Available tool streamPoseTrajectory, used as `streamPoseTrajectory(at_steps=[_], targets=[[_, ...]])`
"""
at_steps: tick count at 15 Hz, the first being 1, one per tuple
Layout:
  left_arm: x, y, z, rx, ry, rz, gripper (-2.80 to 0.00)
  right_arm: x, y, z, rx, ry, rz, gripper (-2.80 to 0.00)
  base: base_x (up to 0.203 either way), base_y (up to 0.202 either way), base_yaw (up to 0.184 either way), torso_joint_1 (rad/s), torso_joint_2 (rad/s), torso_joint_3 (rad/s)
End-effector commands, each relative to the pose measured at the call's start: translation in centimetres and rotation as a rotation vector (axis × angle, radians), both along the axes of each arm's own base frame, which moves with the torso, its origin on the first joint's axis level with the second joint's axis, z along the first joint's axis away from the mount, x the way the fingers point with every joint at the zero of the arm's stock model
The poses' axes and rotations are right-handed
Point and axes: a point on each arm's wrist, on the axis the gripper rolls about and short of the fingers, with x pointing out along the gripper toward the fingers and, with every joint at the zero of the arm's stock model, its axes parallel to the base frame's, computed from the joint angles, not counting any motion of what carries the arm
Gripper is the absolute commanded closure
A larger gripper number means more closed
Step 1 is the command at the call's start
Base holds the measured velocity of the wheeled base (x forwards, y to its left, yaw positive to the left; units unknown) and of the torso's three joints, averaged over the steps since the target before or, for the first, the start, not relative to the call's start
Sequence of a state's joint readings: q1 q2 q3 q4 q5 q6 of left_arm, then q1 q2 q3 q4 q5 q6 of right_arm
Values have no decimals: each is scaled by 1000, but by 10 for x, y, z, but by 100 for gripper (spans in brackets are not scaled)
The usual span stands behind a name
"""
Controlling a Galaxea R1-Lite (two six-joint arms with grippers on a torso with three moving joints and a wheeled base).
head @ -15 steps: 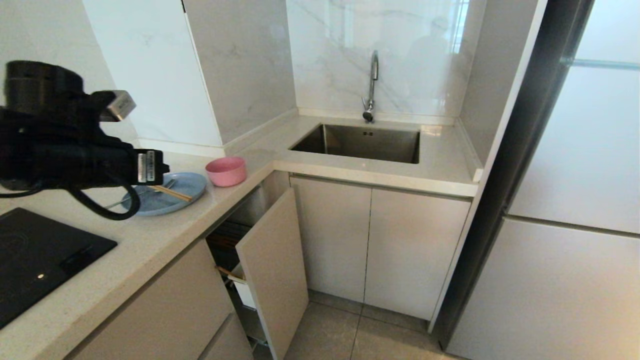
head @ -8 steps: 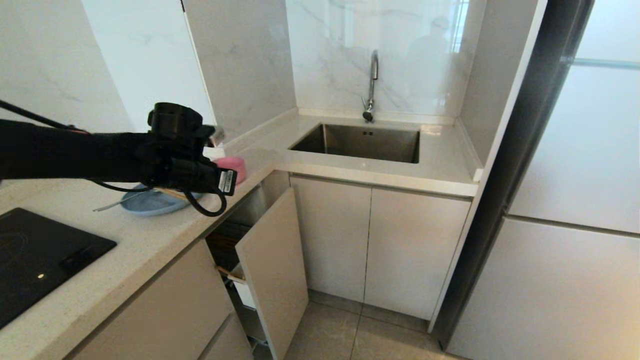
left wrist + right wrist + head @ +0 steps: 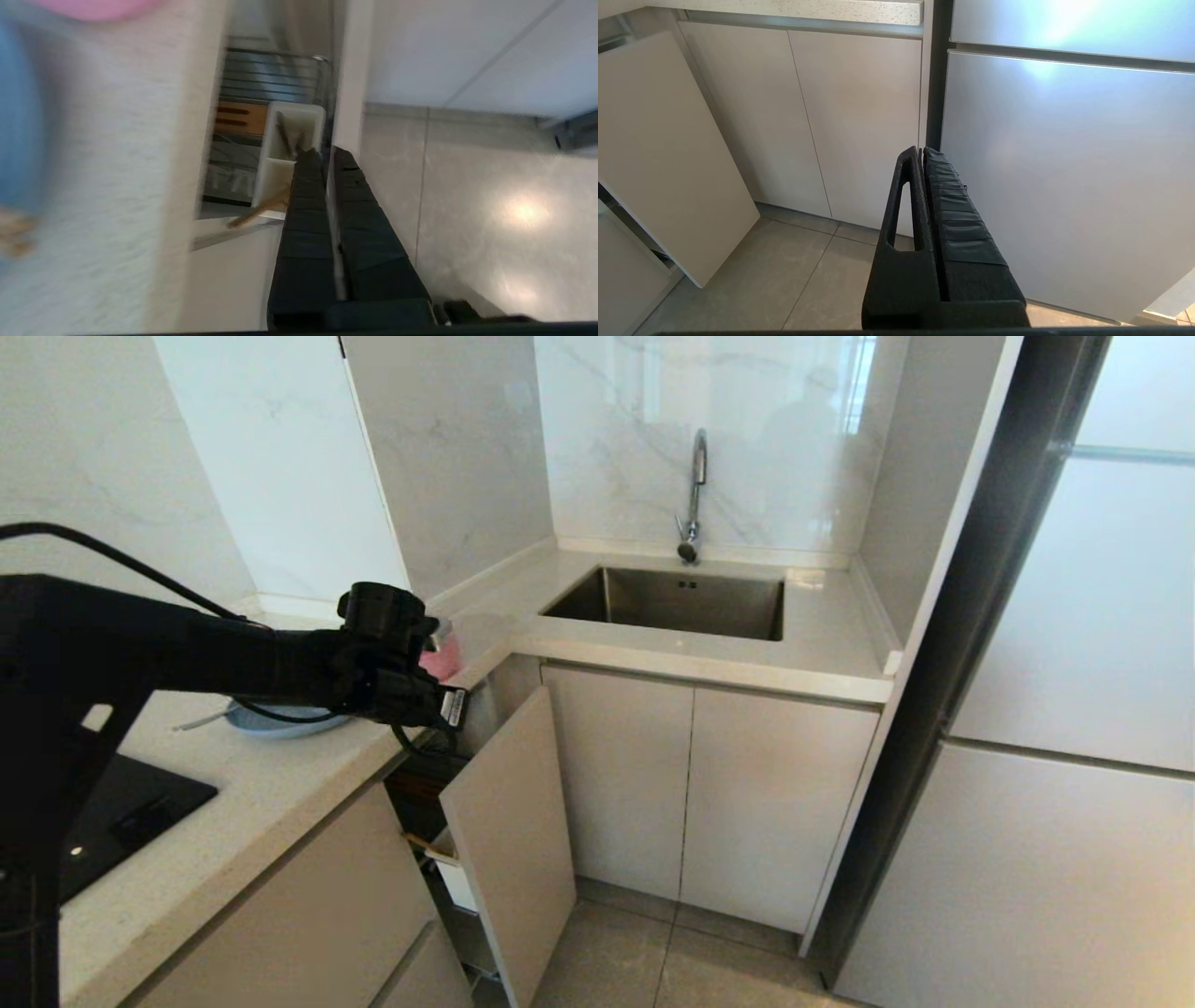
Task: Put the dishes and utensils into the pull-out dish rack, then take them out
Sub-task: Open the cupboard
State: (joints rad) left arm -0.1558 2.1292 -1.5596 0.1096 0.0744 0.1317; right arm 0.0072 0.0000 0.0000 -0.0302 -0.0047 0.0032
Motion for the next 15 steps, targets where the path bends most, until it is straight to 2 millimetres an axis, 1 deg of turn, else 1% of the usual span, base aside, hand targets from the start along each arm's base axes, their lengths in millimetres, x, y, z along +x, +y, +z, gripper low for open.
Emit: streamPoseTrajectory(at_steps=[1, 3, 8, 15], targets=[[4, -2, -12, 5, 29, -10, -280, 1, 0, -2, 0, 7, 1, 0, 0, 0, 0, 0, 0, 0], [7, -4, -22, -2, 54, -37, -280, 1, 0, -2, 0, 8, 1, 0, 0, 0, 0, 0, 0, 0], [15, -8, -38, -26, 68, -70, -280, 1, 0, -2, 0, 9, 1, 0, 0, 0, 0, 0, 0, 0], [32, -11, -73, -26, 84, -77, -280, 1, 0, -2, 0, 7, 1, 0, 0, 0, 0, 0, 0, 0]])
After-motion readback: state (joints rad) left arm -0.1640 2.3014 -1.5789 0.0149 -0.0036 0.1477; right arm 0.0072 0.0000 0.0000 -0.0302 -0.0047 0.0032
